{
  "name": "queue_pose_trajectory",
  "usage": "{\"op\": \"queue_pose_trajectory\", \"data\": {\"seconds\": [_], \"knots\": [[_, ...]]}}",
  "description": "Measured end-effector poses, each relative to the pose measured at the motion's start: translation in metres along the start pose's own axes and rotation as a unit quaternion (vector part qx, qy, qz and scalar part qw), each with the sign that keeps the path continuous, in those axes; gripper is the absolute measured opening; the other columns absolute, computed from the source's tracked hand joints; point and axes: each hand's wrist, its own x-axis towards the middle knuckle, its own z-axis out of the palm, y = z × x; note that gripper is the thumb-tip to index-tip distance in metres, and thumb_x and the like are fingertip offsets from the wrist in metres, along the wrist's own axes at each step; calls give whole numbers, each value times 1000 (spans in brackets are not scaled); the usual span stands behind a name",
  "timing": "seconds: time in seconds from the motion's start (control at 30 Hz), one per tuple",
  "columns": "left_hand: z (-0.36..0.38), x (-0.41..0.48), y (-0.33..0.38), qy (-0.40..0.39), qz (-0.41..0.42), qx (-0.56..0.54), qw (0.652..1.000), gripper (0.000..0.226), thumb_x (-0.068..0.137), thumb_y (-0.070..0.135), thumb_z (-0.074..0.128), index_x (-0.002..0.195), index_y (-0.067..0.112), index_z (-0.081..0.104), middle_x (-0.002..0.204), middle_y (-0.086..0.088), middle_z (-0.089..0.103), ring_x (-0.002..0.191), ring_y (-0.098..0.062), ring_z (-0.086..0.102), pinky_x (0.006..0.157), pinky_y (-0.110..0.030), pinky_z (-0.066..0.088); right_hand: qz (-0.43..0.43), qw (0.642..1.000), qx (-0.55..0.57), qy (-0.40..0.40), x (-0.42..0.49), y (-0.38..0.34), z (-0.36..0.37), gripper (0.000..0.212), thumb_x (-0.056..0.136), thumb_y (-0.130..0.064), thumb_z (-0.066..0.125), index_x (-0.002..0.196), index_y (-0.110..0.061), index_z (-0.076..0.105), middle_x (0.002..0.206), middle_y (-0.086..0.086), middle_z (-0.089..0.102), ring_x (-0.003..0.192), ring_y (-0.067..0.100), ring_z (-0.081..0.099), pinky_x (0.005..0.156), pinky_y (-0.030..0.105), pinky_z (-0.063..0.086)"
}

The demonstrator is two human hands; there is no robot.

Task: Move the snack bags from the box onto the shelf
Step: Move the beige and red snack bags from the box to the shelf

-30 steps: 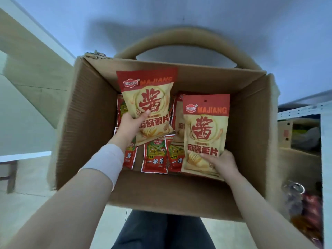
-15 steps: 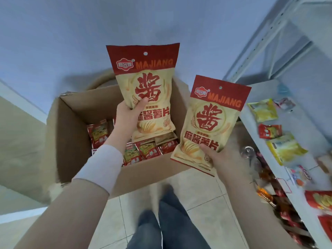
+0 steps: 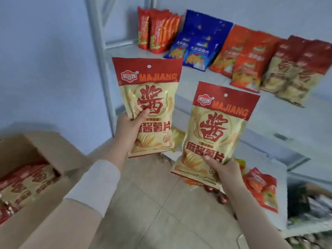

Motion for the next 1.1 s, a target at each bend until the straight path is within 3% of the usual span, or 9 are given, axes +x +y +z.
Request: {"op": "queue_pose_trajectory", "data": {"seconds": [0.13, 0.27, 0.4, 0.57, 0.67, 0.77, 0.83, 0.97, 1.1], "knots": [[150, 0, 21, -85, 34, -1, 996, 4, 86, 31, 64, 89, 29, 63, 81, 18, 64, 64, 13, 62, 54, -5, 47, -13, 997, 21, 75, 24, -15, -129, 48, 62, -33, 81, 101, -8, 65, 86, 6, 73, 74, 18, 71, 63, 31, 57], [262, 0, 31, -136, 43, 10, 990, 8, 85, 30, 65, 78, 30, 62, 70, 17, 66, 60, 10, 63, 51, -8, 47, -24, 988, 52, 142, 43, -25, -222, 37, 59, -31, 80, 88, -14, 66, 82, 7, 73, 81, 33, 70, 79, 51, 56], [342, 9, 21, -182, 47, 30, 982, 10, 87, 30, 63, 77, 26, 61, 71, 13, 65, 57, 6, 63, 46, -5, 44, -26, 977, 70, 197, 67, -25, -284, 71, 43, -47, 79, 99, -7, 66, 90, 10, 73, 82, 30, 70, 78, 48, 57], [426, 52, 7, -234, 36, 58, 970, 12, 86, 33, 64, 86, 21, 64, 80, 4, 69, 77, -10, 66, 63, -21, 52, -42, 968, 62, 241, 109, -31, -335, 32, 69, -24, 77, 90, -3, 67, 63, 6, 72, 69, 40, 68, 68, 48, 56], [478, 91, 5, -245, 46, 47, 967, 18, 85, 34, 65, 98, 22, 65, 92, 3, 70, 87, -13, 66, 77, -30, 54, -57, 966, 64, 243, 154, -44, -355, 22, 71, -23, 77, 80, -6, 67, 72, 15, 72, 83, 49, 64, 75, 59, 54], [524, 130, 2, -257, 67, 45, 963, 8, 86, 31, 64, 93, 31, 61, 89, 11, 67, 84, -5, 63, 76, -25, 52, -48, 966, 72, 243, 215, -61, -366, 16, 71, -21, 78, 75, -11, 66, 76, 14, 71, 90, 52, 61, 82, 60, 51], [549, 157, -4, -265, 68, 63, 960, 6, 86, 31, 64, 91, 30, 61, 88, 11, 66, 82, -5, 63, 75, -26, 52, -37, 971, 70, 227, 257, -68, -371, 17, 72, -20, 78, 80, -10, 67, 80, 12, 73, 86, 42, 67, 76, 56, 55], [592, 207, -23, -266, 41, 120, 956, 12, 84, 38, 65, 80, 27, 62, 87, -2, 69, 84, -22, 66, 78, -37, 53, -36, 977, 88, 192, 328, -72, -382, 17, 73, -17, 77, 86, -14, 66, 69, -6, 72, 60, 6, 70, 48, 18, 53], [625, 238, -42, -256, 38, 138, 956, 12, 86, 38, 63, 86, 27, 60, 82, 12, 63, 83, -14, 62, 78, -31, 50, -37, 981, 85, 168, 380, -67, -385, 34, 72, -22, 78, 102, -17, 62, 88, -2, 73, 73, 10, 71, 55, 19, 54]]}}
